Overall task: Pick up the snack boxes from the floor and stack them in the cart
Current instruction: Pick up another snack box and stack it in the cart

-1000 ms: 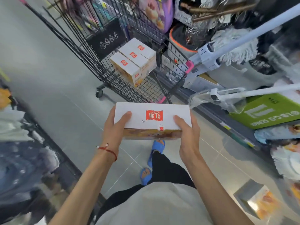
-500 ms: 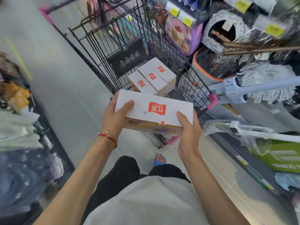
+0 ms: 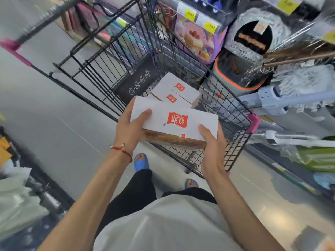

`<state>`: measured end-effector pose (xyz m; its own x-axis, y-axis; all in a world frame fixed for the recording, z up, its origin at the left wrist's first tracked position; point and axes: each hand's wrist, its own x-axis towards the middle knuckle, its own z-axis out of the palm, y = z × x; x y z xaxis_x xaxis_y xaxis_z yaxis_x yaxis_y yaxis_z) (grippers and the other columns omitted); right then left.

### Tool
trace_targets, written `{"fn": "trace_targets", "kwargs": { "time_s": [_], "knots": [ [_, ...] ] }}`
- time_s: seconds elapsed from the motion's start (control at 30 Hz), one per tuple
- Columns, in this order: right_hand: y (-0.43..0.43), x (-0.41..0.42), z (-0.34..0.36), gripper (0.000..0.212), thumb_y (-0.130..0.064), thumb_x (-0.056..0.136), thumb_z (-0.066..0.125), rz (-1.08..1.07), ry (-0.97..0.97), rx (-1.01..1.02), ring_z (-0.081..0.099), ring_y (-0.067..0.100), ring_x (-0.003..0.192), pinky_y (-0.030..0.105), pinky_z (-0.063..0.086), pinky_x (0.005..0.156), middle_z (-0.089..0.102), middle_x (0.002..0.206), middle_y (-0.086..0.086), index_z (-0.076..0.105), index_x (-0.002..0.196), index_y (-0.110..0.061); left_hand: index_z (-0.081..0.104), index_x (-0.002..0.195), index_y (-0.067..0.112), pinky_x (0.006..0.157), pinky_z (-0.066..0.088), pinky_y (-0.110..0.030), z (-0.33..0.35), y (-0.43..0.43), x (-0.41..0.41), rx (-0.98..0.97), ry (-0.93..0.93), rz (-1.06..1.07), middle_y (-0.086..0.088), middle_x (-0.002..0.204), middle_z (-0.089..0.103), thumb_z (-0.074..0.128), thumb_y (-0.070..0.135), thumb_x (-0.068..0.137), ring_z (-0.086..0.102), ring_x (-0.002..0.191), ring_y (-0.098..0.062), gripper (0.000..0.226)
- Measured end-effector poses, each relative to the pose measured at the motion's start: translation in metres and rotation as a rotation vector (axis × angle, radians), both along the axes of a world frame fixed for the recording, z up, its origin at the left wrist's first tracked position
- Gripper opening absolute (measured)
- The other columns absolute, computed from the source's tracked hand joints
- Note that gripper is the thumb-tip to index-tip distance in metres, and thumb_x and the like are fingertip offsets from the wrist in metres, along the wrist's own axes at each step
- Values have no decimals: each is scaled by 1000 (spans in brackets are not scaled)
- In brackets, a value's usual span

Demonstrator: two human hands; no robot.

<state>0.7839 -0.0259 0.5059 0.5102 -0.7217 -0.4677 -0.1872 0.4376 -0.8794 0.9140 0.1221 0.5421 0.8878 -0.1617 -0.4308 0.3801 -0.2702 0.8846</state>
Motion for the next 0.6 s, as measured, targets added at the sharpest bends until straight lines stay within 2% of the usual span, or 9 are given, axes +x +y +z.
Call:
{"fn": "trace_targets", "kwargs": {
  "time_s": [0.07, 0.17, 0.23, 0.3, 0.37, 0.43, 0.5, 0.6],
  "knots": [
    [15, 19, 2, 41, -11, 98, 67, -68, 9, 15, 73, 4, 100, 14, 56, 72, 77, 115, -7, 63, 138, -20, 49, 145, 35, 54, 47, -5, 1, 6, 30, 1, 32, -64, 5, 122, 68, 62, 29, 97, 65, 78, 6, 50],
    [35, 40, 2, 38, -7, 98, 67, -163, 10, 44, 74, 4, 102, 14, 56, 75, 78, 113, -10, 65, 133, -22, 50, 143, 36, 57, 48, -5, -3, 11, 67, 11, 37, -161, 4, 122, 68, 63, 27, 97, 65, 83, 4, 49],
    [44, 48, -1, 41, -8, 98, 67, -184, 11, 48, 72, 10, 112, 20, 58, 86, 76, 121, -7, 64, 136, -24, 51, 143, 35, 67, 52, -8, -9, 12, 87, 16, 53, -224, 7, 120, 70, 65, 26, 96, 69, 85, 5, 50],
    [50, 51, -8, 45, -11, 99, 67, -198, 27, 56, 68, 16, 122, 34, 55, 101, 74, 129, -4, 61, 142, -23, 52, 143, 36, 85, 56, -18, -16, 11, 102, 42, 80, -281, 11, 122, 70, 68, 26, 94, 69, 98, 1, 52],
    [52, 52, -15, 46, -12, 99, 67, -196, 61, 65, 66, 19, 125, 35, 54, 99, 73, 130, -2, 59, 143, -23, 55, 137, 39, 93, 53, -24, -24, 7, 110, 67, 106, -328, 12, 122, 69, 67, 25, 94, 66, 107, -4, 47],
    [50, 53, -24, 45, -13, 100, 67, -194, 100, 70, 67, 19, 123, 32, 53, 93, 73, 130, -2, 59, 142, -23, 56, 132, 42, 87, 52, -20, -30, 0, 113, 93, 132, -355, 16, 116, 68, 64, 24, 96, 64, 104, -1, 41],
    [44, 54, -33, 45, -11, 99, 68, -175, 143, 77, 69, 11, 118, 30, 55, 97, 73, 127, -4, 57, 142, -20, 56, 131, 41, 78, 51, -16, -37, -9, 116, 127, 161, -364, 20, 110, 67, 61, 26, 99, 62, 100, 2, 36],
    [33, 56, -46, 47, -7, 97, 69, -162, 192, 153, 70, -1, 102, 15, 55, 86, 71, 120, -6, 51, 139, -13, 57, 123, 41, 71, 47, -10, -49, -22, 121, 184, 198, -377, 22, 104, 65, 62, 22, 98, 59, 94, 5, 32]
  ]
}}
